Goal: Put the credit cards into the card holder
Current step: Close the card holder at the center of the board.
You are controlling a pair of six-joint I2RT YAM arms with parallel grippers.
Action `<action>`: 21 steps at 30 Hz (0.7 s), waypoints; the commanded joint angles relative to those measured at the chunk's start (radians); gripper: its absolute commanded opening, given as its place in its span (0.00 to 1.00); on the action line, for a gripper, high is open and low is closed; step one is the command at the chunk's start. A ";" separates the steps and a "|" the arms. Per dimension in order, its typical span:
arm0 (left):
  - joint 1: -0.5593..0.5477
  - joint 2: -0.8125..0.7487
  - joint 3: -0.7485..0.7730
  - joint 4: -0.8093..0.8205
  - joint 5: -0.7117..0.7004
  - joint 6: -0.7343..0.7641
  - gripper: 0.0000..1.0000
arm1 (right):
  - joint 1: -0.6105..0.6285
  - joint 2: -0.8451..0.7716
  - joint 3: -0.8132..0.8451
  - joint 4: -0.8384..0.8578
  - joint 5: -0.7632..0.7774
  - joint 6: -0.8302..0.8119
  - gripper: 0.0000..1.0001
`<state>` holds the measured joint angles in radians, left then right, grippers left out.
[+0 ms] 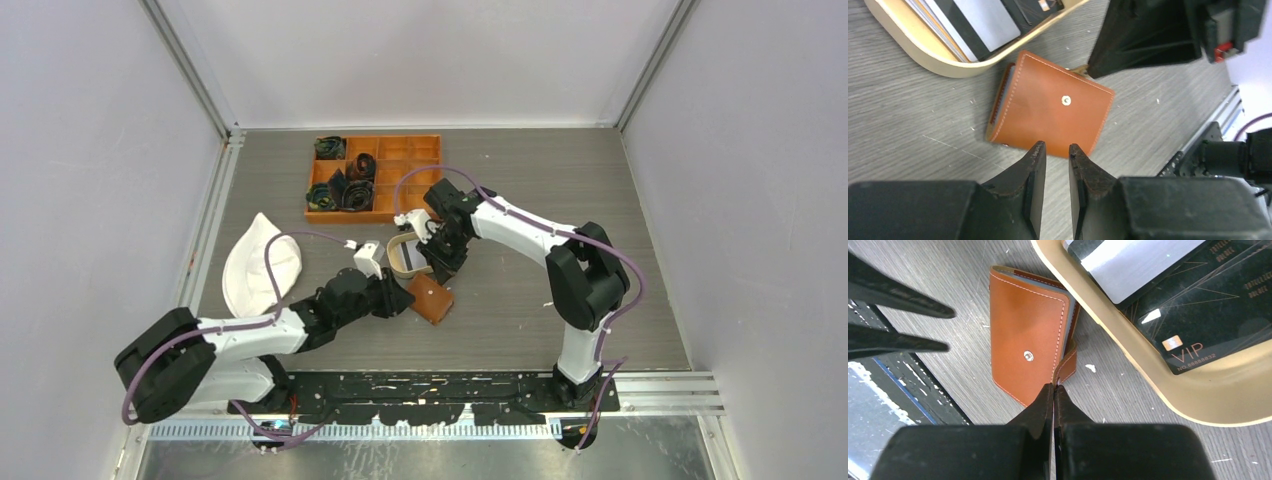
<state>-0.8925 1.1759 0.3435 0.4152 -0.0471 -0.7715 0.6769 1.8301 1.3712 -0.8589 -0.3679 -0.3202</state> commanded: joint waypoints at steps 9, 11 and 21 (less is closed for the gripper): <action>0.031 0.215 0.103 0.159 0.094 -0.001 0.23 | -0.001 0.028 0.033 0.004 -0.086 0.040 0.05; 0.032 0.236 0.109 0.160 0.096 -0.007 0.23 | -0.001 0.033 0.032 0.013 -0.089 0.054 0.05; 0.035 0.324 0.073 0.218 0.092 -0.048 0.09 | 0.000 0.056 0.026 0.023 -0.149 0.099 0.08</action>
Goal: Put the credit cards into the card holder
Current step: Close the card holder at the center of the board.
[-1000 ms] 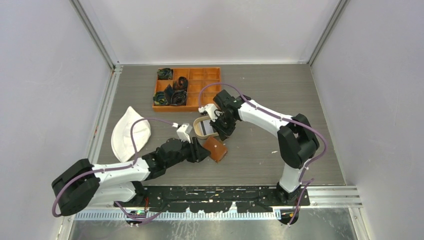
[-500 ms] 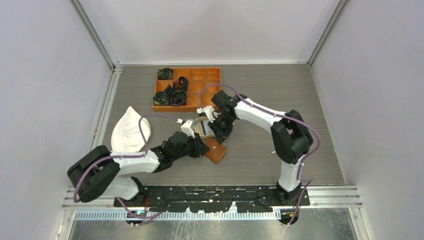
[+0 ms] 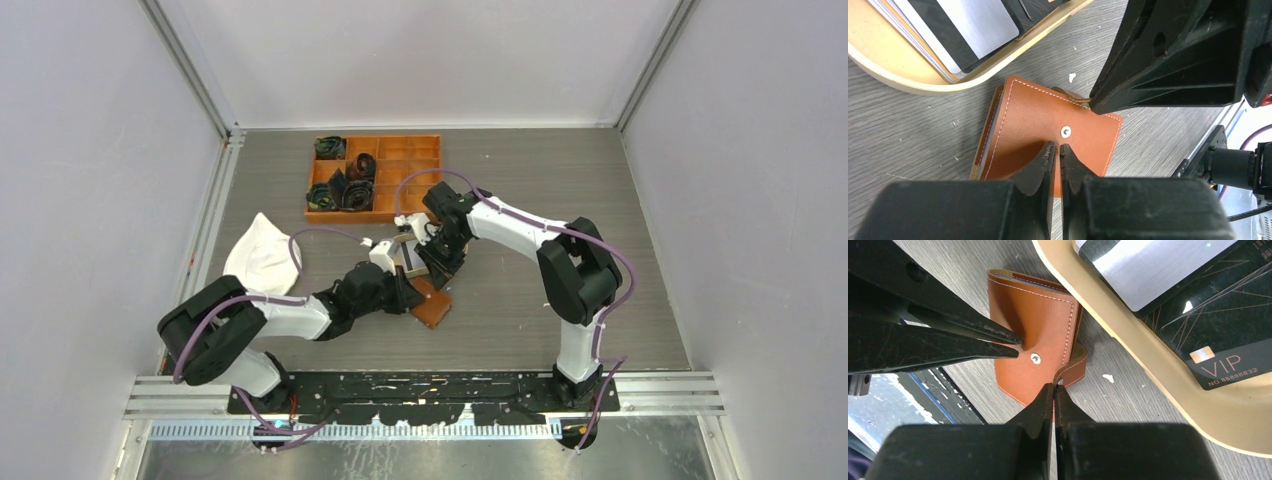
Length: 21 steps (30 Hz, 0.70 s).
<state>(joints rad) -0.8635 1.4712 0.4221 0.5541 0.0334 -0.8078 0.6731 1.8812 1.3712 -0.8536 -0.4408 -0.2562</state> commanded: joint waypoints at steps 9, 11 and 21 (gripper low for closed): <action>0.006 0.066 -0.024 0.122 0.029 -0.035 0.05 | 0.000 0.029 0.033 0.016 -0.080 0.045 0.19; 0.006 0.061 -0.030 0.125 0.029 -0.039 0.05 | -0.001 0.024 0.031 0.017 -0.068 0.044 0.19; 0.005 0.047 -0.045 0.129 0.029 -0.041 0.05 | -0.008 -0.009 0.014 0.054 0.000 0.048 0.11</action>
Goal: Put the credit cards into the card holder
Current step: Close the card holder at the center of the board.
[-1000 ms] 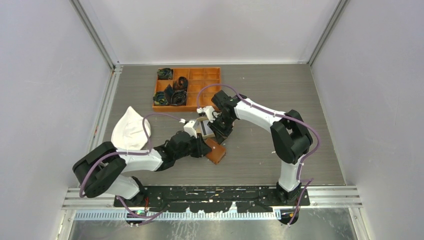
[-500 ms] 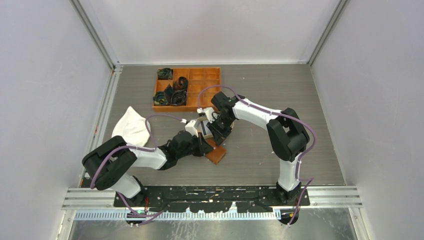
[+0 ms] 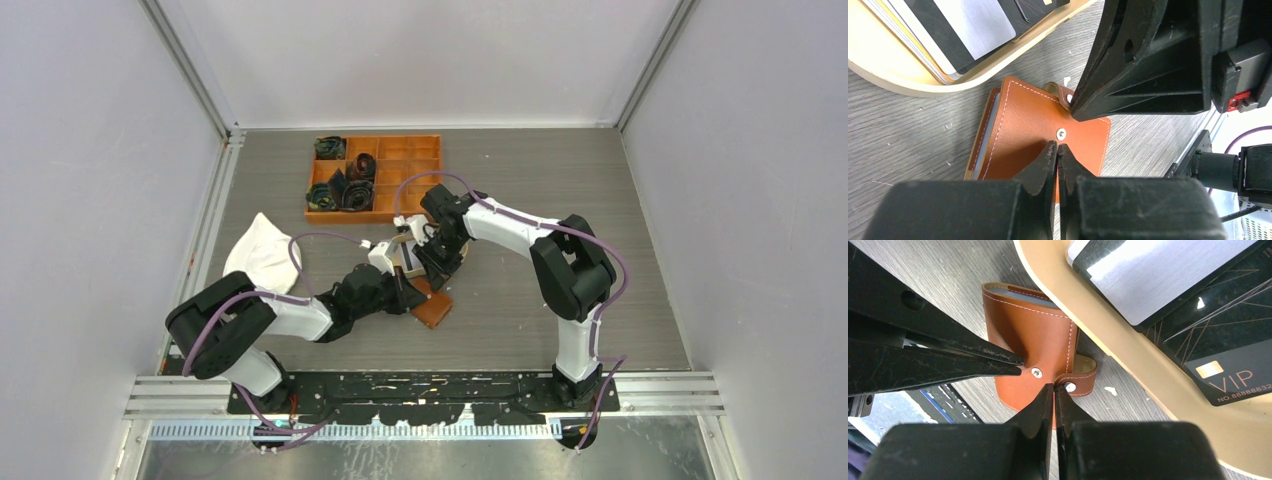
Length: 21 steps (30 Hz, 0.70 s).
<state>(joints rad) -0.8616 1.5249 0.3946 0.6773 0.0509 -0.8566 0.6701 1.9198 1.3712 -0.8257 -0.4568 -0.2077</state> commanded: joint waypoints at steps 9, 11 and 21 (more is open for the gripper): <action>0.004 -0.016 -0.025 0.012 0.015 0.002 0.05 | -0.014 -0.085 0.006 0.021 -0.020 -0.034 0.10; 0.004 -0.021 -0.029 0.012 0.013 0.001 0.05 | -0.019 -0.123 -0.005 0.028 -0.018 -0.050 0.15; 0.004 -0.024 -0.031 0.016 0.017 -0.001 0.05 | -0.030 -0.432 -0.201 0.242 0.059 -0.145 0.33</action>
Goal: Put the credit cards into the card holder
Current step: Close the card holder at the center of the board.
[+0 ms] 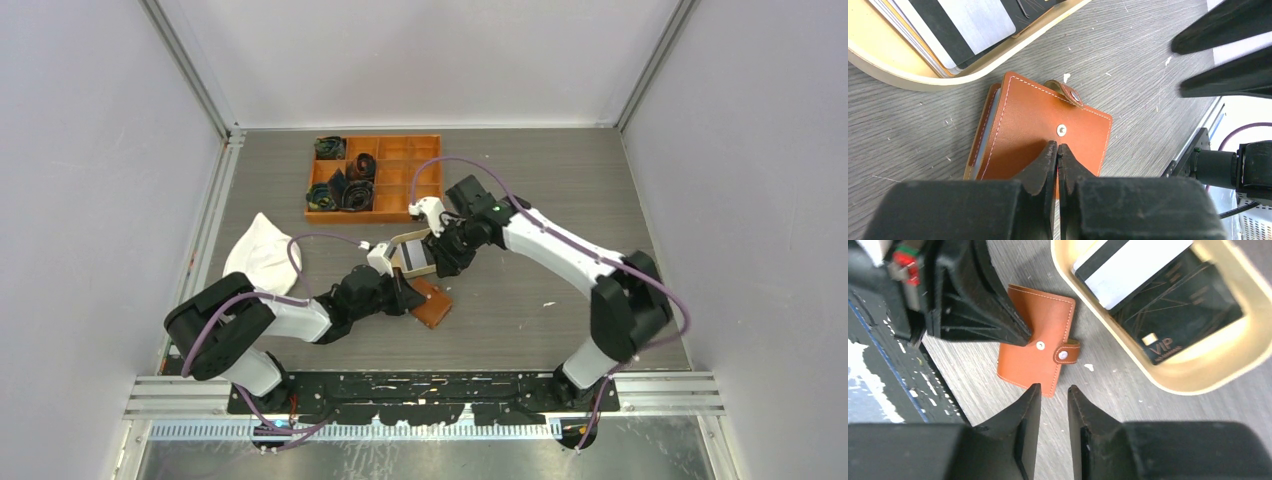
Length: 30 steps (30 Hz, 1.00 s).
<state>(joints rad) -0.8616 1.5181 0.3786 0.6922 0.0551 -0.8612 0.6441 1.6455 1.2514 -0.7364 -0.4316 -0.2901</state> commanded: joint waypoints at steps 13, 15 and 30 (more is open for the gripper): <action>0.004 0.013 -0.014 0.032 0.027 -0.006 0.05 | 0.026 -0.063 -0.115 0.189 0.102 -0.031 0.61; 0.004 0.015 -0.014 0.033 0.027 -0.006 0.05 | 0.051 -0.033 -0.099 0.171 0.146 -0.031 0.58; 0.006 0.012 -0.020 0.036 0.026 -0.006 0.05 | 0.126 0.056 -0.086 0.184 0.216 -0.017 0.56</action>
<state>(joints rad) -0.8604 1.5211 0.3729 0.7067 0.0654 -0.8650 0.7593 1.6978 1.1244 -0.5800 -0.2382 -0.3260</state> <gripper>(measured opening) 0.052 0.580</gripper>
